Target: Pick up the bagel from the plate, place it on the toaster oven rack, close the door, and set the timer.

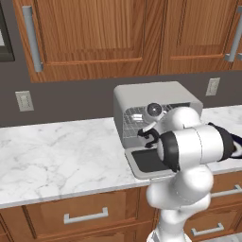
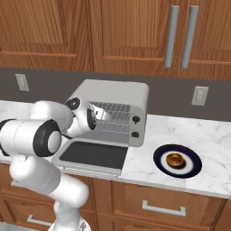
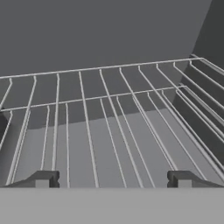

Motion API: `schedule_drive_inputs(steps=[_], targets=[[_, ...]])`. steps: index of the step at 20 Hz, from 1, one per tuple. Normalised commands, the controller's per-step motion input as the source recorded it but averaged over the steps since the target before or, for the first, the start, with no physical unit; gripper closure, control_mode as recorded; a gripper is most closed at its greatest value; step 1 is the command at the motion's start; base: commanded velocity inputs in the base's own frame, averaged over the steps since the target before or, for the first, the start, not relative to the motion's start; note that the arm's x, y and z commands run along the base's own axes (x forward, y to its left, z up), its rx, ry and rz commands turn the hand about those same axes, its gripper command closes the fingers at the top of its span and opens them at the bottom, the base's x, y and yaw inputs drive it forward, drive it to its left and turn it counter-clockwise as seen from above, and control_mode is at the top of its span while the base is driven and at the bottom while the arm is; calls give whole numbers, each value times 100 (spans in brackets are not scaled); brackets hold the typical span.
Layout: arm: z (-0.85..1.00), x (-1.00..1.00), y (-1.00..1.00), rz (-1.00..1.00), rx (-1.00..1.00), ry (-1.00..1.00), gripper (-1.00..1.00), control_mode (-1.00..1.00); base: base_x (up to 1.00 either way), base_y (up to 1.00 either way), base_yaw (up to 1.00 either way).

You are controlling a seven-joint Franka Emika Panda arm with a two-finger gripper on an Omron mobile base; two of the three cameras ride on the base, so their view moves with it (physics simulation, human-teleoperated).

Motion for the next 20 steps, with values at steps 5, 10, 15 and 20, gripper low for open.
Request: schedule_drive_inputs(steps=[5, 10, 15, 20], targets=[[-55, -55, 0, 0, -5, 37, -100, -100, 0, 0, 0], [-46, -79, 0, 0, -5, 37, -100, -100, 0, 0, 0], [-38, -81, 0, 0, -6, 44, -100, -100, 0, 0, 0], [-33, -69, 0, 0, -6, 53, -100, -100, 0, 0, 0]])
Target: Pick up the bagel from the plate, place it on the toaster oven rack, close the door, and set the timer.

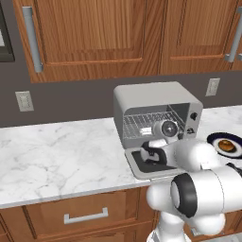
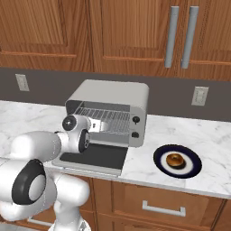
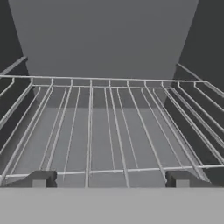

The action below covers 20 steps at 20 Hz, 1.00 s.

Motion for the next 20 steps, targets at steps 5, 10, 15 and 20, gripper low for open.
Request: schedule_drive_inputs(steps=[5, 10, 15, 20], targets=[[-31, -57, 0, 0, -5, 64, -100, -100, 0, 0, 0], [-14, -63, 0, 0, -1, 58, -100, -100, 0, 0, 0], [53, -13, -9, -5, 0, 15, -100, -100, 0, 0, 0], [60, 0, -49, -11, 0, 2, -100, -100, 0, 0, 0]])
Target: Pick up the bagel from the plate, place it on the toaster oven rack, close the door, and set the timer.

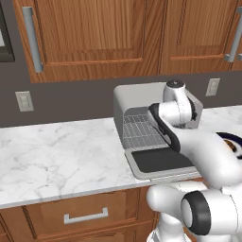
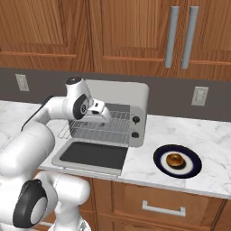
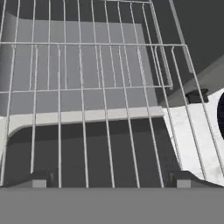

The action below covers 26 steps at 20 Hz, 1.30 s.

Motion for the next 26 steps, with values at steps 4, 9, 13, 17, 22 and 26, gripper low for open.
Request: schedule_drive_inputs(steps=[4, 9, 13, 17, 22, 26], targets=[[3, -2, -78, -13, 1, 2, -100, -100, 0, 0, 0], [-21, -6, -83, -13, 5, 0, -100, -100, 0, 0, 0], [-21, -18, -76, -11, 10, 0, -100, -100, 0, 0, 0], [-8, -20, -61, -9, 15, 0, -100, -100, 0, 0, 0], [2, -43, -54, -7, 17, -5, -100, -100, 0, 0, 0], [0, -33, -50, -8, 22, -1, -100, -100, 0, 0, 0]])
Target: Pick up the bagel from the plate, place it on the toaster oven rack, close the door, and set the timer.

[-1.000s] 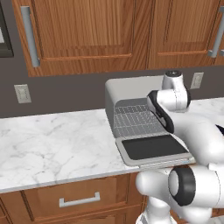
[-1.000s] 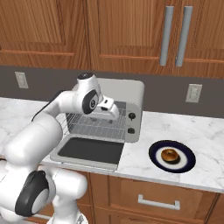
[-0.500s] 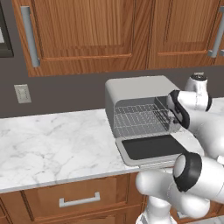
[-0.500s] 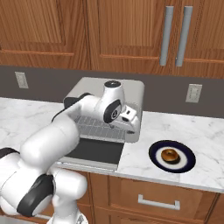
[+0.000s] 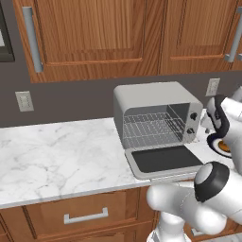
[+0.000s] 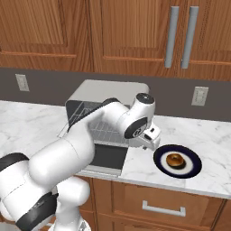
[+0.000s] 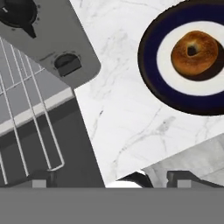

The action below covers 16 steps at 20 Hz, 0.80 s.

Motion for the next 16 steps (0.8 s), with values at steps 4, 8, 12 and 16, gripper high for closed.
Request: schedule_drive_inputs(steps=[4, 8, 12, 16], targets=[[0, -25, -48, -9, 19, 0, -100, -100, 0, 0, 0], [0, -16, -44, -9, 13, 0, -100, -100, 0, 0, 0], [-7, 0, -50, -11, 7, 0, -100, -100, 0, 0, 0], [-26, 0, -35, -10, 3, 0, -100, -100, 0, 0, 0]])
